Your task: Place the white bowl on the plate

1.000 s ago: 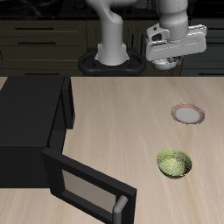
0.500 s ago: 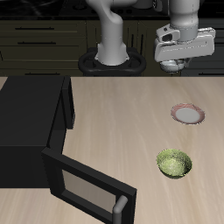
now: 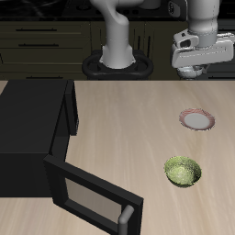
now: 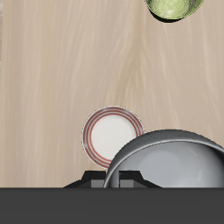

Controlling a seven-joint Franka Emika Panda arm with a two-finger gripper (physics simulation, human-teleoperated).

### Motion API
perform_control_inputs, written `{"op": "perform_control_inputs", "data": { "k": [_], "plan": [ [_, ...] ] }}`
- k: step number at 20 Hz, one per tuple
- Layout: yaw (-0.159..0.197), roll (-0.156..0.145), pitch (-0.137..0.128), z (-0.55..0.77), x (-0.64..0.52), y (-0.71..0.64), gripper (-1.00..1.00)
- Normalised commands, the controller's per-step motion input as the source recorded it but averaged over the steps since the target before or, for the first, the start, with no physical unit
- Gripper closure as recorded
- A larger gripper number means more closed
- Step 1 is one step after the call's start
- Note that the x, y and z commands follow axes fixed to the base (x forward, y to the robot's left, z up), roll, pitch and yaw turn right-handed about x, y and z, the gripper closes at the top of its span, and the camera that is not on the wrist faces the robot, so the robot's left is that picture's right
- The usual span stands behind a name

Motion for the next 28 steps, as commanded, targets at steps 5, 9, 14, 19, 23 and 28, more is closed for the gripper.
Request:
{"op": "perform_control_inputs", "data": {
  "k": [5, 9, 14, 19, 23, 28],
  "plan": [
    [0.038, 0.009, 0.015, -0.27, 0.01, 0.08, 1.00],
    [0.001, -0.004, 0.055, -0.27, 0.04, 0.03, 1.00],
    [0.027, 0.013, 0.031, -0.32, -0.06, 0.09, 1.00],
    [0.007, -0.012, 0.033, -0.22, 0.10, -0.01, 1.00],
    [0.039, 0.000, 0.051, -0.41, 0.01, 0.13, 1.00],
    [0.032, -0.008, 0.030, -0.29, 0.04, 0.08, 1.00]
  ]
}}
